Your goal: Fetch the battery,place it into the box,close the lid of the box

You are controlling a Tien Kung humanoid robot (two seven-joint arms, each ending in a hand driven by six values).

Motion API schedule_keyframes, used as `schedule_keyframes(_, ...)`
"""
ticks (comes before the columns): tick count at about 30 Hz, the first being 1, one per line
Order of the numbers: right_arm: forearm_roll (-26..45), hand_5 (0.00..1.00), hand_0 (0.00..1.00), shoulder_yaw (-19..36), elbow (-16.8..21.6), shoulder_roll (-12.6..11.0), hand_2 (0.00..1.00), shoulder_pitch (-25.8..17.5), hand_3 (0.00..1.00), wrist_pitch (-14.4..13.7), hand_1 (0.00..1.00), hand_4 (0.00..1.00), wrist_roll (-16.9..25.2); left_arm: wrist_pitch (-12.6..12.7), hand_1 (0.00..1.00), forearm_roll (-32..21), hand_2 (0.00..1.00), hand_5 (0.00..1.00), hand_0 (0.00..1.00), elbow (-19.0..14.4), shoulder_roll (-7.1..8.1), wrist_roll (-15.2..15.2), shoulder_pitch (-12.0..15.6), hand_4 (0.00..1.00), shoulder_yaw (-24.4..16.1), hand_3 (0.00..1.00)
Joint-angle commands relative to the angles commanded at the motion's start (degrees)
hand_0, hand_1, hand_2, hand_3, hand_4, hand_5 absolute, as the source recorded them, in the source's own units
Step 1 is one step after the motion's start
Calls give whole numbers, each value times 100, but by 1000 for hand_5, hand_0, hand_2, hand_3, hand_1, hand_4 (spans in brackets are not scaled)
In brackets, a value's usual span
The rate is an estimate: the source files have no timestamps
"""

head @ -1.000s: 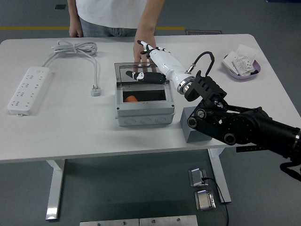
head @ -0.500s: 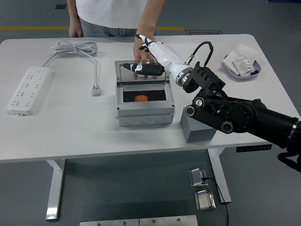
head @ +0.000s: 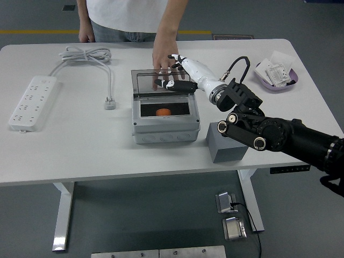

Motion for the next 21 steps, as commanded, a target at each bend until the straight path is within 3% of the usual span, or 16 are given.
schedule_keyframes(7, -191, 804, 946, -61, 717, -316, 804, -101, 947, -37, 793, 921, -133, 22, 698, 14, 638, 188, 622, 11, -2, -18, 32, 709, -76, 641)
schedule_keyframes(8, -253, 811, 906, -54, 840, -370, 800, -105, 940, -46, 783, 926, -166, 23, 698, 29, 637, 185, 622, 11, 2, -20, 34, 708, -99, 641)
schedule_keyframes(13, -448, 811, 906, -57, 1428, -560, 800, -101, 940, -67, 783, 926, -288, 17, 698, 65, 637, 185, 622, 11, 6, -22, 46, 708, -170, 641)
schedule_keyframes(14, -458, 812, 857, -72, 1517, -584, 792, -103, 941, -72, 772, 926, -297, 16, 698, 71, 638, 184, 621, 12, 3, -21, 49, 708, -180, 640)
schedule_keyframes(21, -463, 828, 841, -184, 1796, -673, 791, -140, 937, -115, 763, 923, -293, 20, 700, 68, 638, 184, 621, 21, -16, -17, 69, 709, -194, 640)
